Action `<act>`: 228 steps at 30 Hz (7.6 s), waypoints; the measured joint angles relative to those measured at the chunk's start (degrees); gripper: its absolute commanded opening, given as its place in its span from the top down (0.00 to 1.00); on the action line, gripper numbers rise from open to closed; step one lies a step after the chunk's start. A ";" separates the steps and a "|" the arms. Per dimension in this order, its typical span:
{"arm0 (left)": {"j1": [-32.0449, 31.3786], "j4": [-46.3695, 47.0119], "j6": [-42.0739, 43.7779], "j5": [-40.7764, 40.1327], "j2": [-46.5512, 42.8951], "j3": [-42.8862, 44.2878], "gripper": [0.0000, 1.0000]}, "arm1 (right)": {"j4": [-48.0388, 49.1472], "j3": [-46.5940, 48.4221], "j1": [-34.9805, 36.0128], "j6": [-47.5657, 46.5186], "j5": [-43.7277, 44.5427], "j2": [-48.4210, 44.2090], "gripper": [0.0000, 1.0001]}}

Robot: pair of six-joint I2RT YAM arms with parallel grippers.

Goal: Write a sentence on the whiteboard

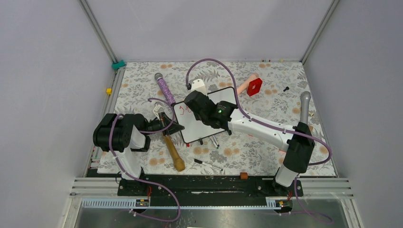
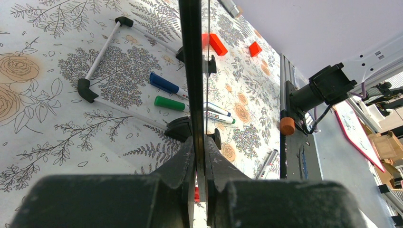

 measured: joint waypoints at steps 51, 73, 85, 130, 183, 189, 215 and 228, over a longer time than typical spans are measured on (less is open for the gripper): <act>-0.02 -0.13 -0.20 -0.02 0.00 0.00 1.00 | -3.76 2.43 -0.24 -0.68 -2.56 1.95 1.00; -0.07 0.07 0.07 0.00 0.00 0.00 1.00 | -3.13 1.66 -0.68 -1.31 -1.14 -3.04 1.00; -0.07 0.09 0.07 0.02 0.00 0.00 1.00 | -2.60 1.73 -2.08 -2.23 -1.27 -2.58 1.00; -0.09 -0.09 -0.42 -0.04 0.00 0.00 1.00 | -4.59 -0.61 -2.95 -0.57 -5.92 -0.02 1.00; -0.11 0.11 0.07 0.00 0.00 0.00 1.00 | -4.39 2.91 -4.28 -3.08 -6.86 -1.36 1.00; -0.11 0.11 0.07 0.02 0.00 0.00 1.00 | -4.33 3.43 -4.42 -3.28 -5.99 -0.42 1.00; -0.11 -0.02 -0.24 0.00 0.00 0.00 1.00 | -3.93 4.17 -5.16 -3.28 -3.48 0.50 1.00; -0.11 -0.04 -0.28 -0.02 0.00 0.00 1.00 | -4.63 3.72 -5.22 -3.26 -3.21 0.50 1.00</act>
